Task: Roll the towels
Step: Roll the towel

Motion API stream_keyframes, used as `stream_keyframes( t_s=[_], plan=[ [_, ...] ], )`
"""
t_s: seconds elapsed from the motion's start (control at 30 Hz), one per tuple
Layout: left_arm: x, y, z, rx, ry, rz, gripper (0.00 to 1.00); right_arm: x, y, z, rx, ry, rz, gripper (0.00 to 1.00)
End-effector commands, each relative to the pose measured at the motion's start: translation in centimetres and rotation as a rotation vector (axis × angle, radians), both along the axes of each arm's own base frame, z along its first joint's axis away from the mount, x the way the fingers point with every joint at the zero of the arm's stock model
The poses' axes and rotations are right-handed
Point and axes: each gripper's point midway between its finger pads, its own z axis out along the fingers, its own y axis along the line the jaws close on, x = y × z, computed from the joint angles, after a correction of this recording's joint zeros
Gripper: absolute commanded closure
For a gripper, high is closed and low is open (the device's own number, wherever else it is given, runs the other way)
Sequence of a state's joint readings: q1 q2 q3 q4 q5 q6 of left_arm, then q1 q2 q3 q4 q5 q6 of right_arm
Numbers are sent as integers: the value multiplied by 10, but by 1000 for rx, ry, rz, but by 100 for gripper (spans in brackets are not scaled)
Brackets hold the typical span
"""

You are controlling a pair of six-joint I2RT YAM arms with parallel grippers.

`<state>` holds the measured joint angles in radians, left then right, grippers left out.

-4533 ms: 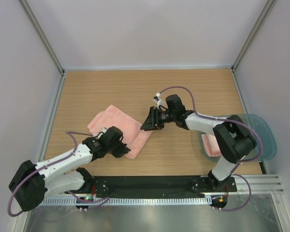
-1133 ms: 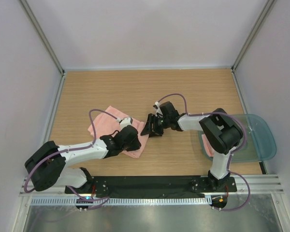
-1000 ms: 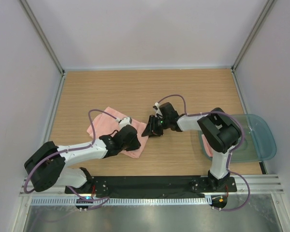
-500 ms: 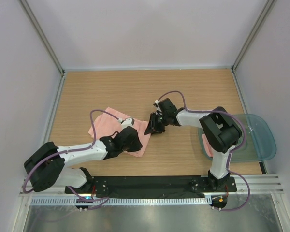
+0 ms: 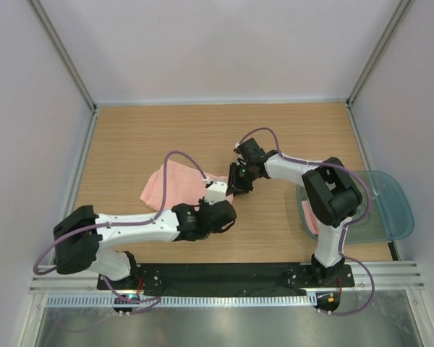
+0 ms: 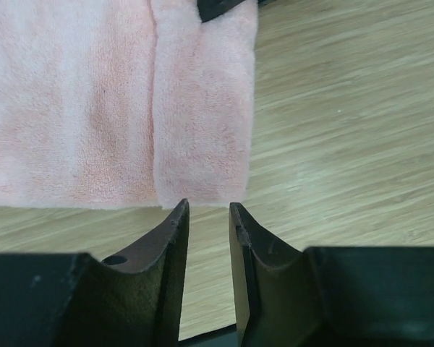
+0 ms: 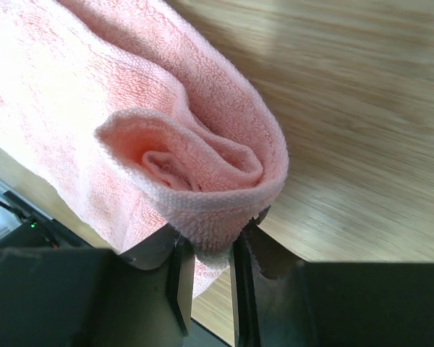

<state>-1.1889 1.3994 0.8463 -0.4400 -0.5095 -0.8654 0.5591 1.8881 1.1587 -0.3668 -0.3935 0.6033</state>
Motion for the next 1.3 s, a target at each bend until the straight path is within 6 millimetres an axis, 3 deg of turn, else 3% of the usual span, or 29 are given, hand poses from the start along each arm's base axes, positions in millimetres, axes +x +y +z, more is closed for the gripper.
stream_keyframes(
  t_s=[0.0,0.07,0.17,0.37,0.6,0.8,0.87,1.1,1.2,1.27],
  plan=[
    [7,15,18,222,-146,-13,70,6,-19,4,-99,-33,5,94],
    [5,-4,31,212,-183,-46,66,5,-21,6,-112,-34,10,94],
    [4,-21,29,236,-200,-88,59,5,-23,9,-120,-34,14,94],
    [-1,-43,0,321,-184,-165,50,2,-23,9,-120,-24,26,94],
    [-6,-35,-43,386,-129,-153,37,2,-22,12,-119,-19,39,95],
    [1,-17,-65,312,-58,-100,35,3,-22,11,-122,-15,42,95],
    [3,-7,-76,302,-17,-95,38,2,-21,11,-122,-10,45,95],
    [13,4,-103,204,136,-79,78,4,-18,13,-115,-3,51,95],
    [8,-4,-104,160,173,-131,88,6,-20,13,-124,-4,51,95],
    [8,-12,-93,117,175,-163,89,7,-22,13,-133,-4,56,95]
  ],
)
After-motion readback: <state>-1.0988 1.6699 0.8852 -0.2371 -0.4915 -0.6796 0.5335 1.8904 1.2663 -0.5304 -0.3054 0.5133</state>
